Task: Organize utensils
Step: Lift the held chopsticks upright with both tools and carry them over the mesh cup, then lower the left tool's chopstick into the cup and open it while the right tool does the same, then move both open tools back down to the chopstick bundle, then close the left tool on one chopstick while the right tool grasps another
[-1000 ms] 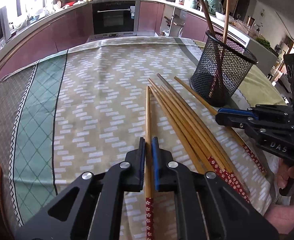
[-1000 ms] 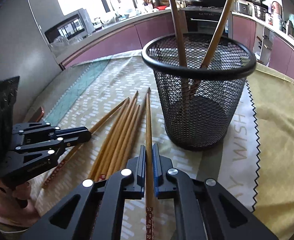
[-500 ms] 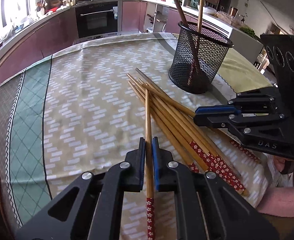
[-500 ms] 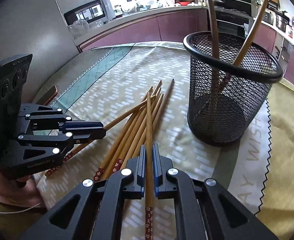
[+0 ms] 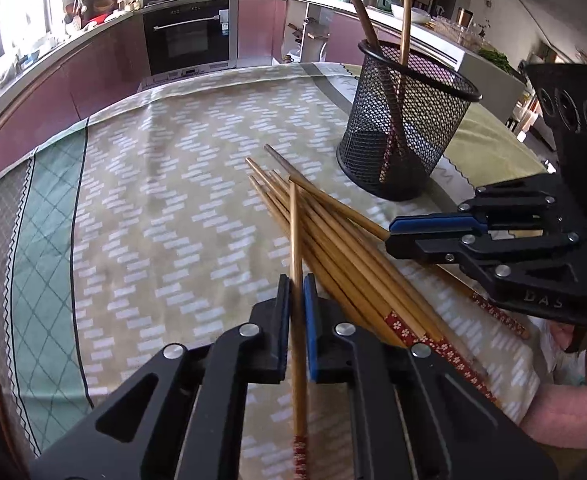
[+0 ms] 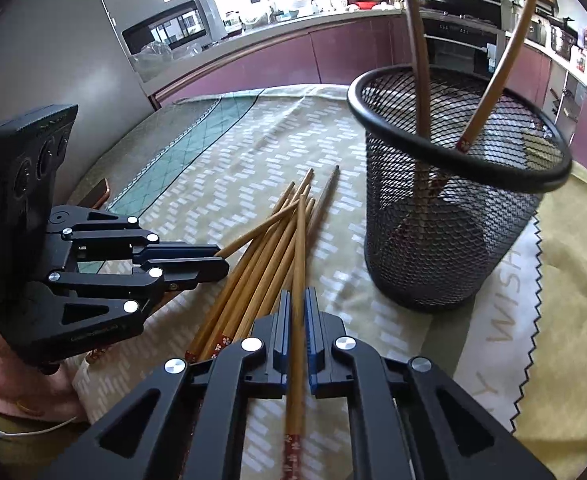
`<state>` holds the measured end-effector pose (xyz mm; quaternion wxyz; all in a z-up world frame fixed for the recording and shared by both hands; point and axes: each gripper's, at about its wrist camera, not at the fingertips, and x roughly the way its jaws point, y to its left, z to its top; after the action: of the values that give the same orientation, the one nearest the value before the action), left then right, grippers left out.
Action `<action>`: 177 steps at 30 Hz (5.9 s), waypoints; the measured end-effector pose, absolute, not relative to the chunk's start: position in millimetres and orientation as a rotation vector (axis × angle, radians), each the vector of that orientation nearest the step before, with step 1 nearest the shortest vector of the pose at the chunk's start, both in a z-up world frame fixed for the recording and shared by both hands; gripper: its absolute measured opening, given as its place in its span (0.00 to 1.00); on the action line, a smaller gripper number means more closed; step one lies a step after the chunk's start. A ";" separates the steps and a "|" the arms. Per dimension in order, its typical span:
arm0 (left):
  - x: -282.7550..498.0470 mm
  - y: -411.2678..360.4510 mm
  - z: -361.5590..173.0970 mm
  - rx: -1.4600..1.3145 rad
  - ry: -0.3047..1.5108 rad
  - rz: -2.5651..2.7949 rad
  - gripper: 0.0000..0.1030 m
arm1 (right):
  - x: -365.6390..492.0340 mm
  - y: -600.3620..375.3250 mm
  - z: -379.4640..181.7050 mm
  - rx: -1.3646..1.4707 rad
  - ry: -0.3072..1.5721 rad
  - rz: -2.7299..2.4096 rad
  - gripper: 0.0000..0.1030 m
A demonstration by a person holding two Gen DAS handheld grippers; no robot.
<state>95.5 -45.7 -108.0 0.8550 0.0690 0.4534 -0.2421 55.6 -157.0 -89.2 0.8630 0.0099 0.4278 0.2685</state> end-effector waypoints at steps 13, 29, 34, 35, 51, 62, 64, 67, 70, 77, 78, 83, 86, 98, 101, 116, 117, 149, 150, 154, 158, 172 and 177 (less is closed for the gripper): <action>76.3 -26.2 -32.6 0.036 0.789 -0.628 0.07 | 18.1 -207.8 -24.9 0.146 0.677 0.568 0.06; 84.0 -19.9 59.4 -0.089 0.566 -0.708 0.07 | 21.7 -243.8 38.4 0.203 0.476 0.534 0.06; 96.2 -31.3 82.4 -0.099 0.525 -0.712 0.07 | 28.5 -250.7 59.0 0.182 0.431 0.519 0.06; 98.4 -34.8 87.8 -0.099 0.514 -0.715 0.07 | 29.8 -253.0 63.0 0.182 0.423 0.516 0.06; 134.3 -85.0 100.7 -0.036 0.520 -0.703 0.07 | 54.4 -266.8 78.4 0.177 0.399 0.472 0.06; 154.7 -105.5 55.4 0.066 0.653 -0.695 0.07 | 80.1 -262.3 41.5 0.177 0.565 0.466 0.06; 157.6 -108.6 52.3 0.079 0.669 -0.697 0.07 | 86.9 -261.4 34.7 0.175 0.602 0.467 0.06; 166.7 -113.4 45.5 0.088 0.699 -0.700 0.07 | 96.9 -261.8 24.6 0.183 0.650 0.466 0.06; 177.8 -116.8 37.0 0.096 0.730 -0.688 0.07 | 107.3 -261.2 17.6 0.199 0.683 0.459 0.06; 195.2 -124.7 26.5 0.079 0.757 -0.682 0.08 | 121.2 -265.1 13.1 0.227 0.691 0.430 0.08; 194.9 -123.7 25.0 0.076 0.757 -0.682 0.08 | 122.1 -266.2 13.7 0.230 0.690 0.429 0.08; 197.0 -114.9 24.5 0.045 0.749 -0.668 0.17 | 120.7 -269.9 16.1 0.250 0.662 0.411 0.18; 193.9 -107.0 24.5 0.029 0.733 -0.653 0.19 | 115.5 -270.9 17.8 0.252 0.647 0.401 0.23; 144.5 -53.1 8.1 0.024 0.700 -0.580 0.35 | 45.1 -256.9 25.7 0.168 0.549 0.510 0.48; 129.1 -41.3 -14.1 0.048 0.741 -0.548 0.35 | 35.0 -241.9 7.8 0.162 0.603 0.570 0.48; 80.5 -43.8 -97.0 0.100 0.939 -0.519 0.37 | 33.9 -183.9 -88.6 0.190 0.884 0.623 0.48; 78.9 -45.1 -99.6 0.109 0.944 -0.515 0.37 | 33.7 -183.2 -89.7 0.193 0.886 0.617 0.48; 78.5 -48.6 -100.1 0.130 0.941 -0.541 0.32 | 40.9 -150.2 -98.3 -0.018 0.904 0.461 0.37; 79.9 -50.2 -102.1 0.136 0.948 -0.536 0.32 | 41.0 -150.4 -98.4 -0.022 0.905 0.459 0.37; 82.0 -51.1 -107.0 0.136 0.965 -0.535 0.33 | 40.8 -148.8 -98.8 -0.039 0.908 0.454 0.36; 84.0 -51.3 -108.2 0.154 0.969 -0.525 0.29 | 45.2 -139.5 -99.2 -0.087 0.909 0.435 0.31; 93.5 -41.0 -108.6 0.124 0.969 -0.471 0.09 | 59.2 -148.7 -101.3 0.015 0.895 0.445 0.06; 89.4 -34.2 -103.7 0.099 0.952 -0.443 0.07 | 52.2 -165.0 -94.9 0.094 0.869 0.466 0.06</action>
<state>89.4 -34.2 -103.7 0.8640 0.0472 0.4544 -0.2116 52.2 -165.0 -94.9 0.8799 0.0450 0.4169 0.2234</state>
